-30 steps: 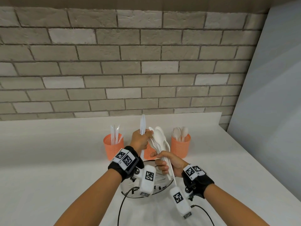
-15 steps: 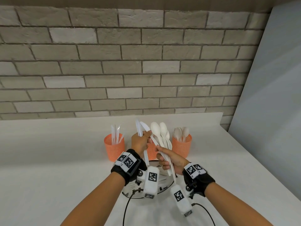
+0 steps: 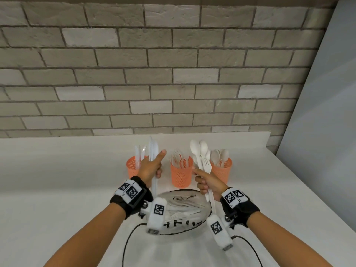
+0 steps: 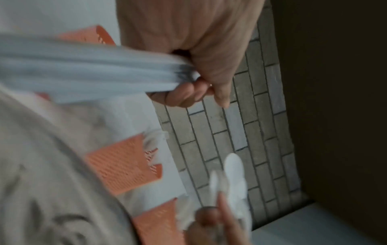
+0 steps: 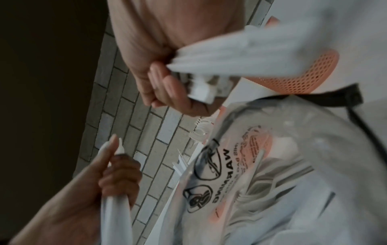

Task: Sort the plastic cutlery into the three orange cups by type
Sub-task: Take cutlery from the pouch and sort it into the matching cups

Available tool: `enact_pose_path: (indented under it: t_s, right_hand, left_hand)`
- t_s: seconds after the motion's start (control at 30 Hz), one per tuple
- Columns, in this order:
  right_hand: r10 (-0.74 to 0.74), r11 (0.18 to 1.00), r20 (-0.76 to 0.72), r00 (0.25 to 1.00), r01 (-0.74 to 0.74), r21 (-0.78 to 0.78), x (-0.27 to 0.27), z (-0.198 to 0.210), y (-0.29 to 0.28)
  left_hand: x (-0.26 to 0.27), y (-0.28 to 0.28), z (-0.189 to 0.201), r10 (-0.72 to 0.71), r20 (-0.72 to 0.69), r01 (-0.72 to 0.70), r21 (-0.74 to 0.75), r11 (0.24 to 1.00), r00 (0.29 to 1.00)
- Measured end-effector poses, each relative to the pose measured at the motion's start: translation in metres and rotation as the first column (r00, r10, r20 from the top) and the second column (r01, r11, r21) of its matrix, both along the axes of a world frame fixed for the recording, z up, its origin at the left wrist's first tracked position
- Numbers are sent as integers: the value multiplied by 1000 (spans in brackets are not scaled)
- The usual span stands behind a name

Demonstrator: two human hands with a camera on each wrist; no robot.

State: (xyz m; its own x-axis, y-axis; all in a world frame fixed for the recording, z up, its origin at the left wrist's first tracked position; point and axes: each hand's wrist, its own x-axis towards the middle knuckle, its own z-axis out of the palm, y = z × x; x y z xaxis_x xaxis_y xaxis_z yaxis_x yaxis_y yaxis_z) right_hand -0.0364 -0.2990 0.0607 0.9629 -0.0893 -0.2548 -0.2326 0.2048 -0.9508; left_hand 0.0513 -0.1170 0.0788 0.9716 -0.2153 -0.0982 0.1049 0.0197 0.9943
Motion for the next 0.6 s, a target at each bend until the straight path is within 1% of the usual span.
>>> enact_pose_path:
  t_s: [0.03,0.1,0.2,0.27,0.3,0.37,0.47,0.53,0.6]
  right_hand:
    - [-11,1000,-3,1000,11,-5,3,2,-1]
    - [-28,999,-2,1000,28,-31,8,5,-2]
    - [-58,996,13,998,59,-70,18,8,-3]
    - [-88,992,35,996,91,-91,26,8,-3]
    - [-104,989,45,994,108,-101,29,8,-3]
    - [-126,985,56,990,132,-113,37,8,-2]
    - [-146,982,48,988,150,-114,49,6,-3]
    - [-153,982,35,988,156,-107,57,3,-5]
    - [-157,983,23,987,158,-98,61,1,-7]
  left_hand:
    - [4,7,-3,6,15,-7,59,998,1000]
    - [16,22,-4,124,53,-128,92,987,991]
    - [37,43,8,344,117,-351,46,935,932]
    - [55,50,19,443,160,-448,-4,894,882]
    - [64,52,24,475,178,-475,-48,879,862]
    - [81,50,32,508,195,-491,-130,861,839]
    - [105,44,32,504,170,-473,-191,860,847]
    - [117,38,26,477,176,-445,-193,874,861]
    - [123,34,15,443,191,-417,-163,894,876]
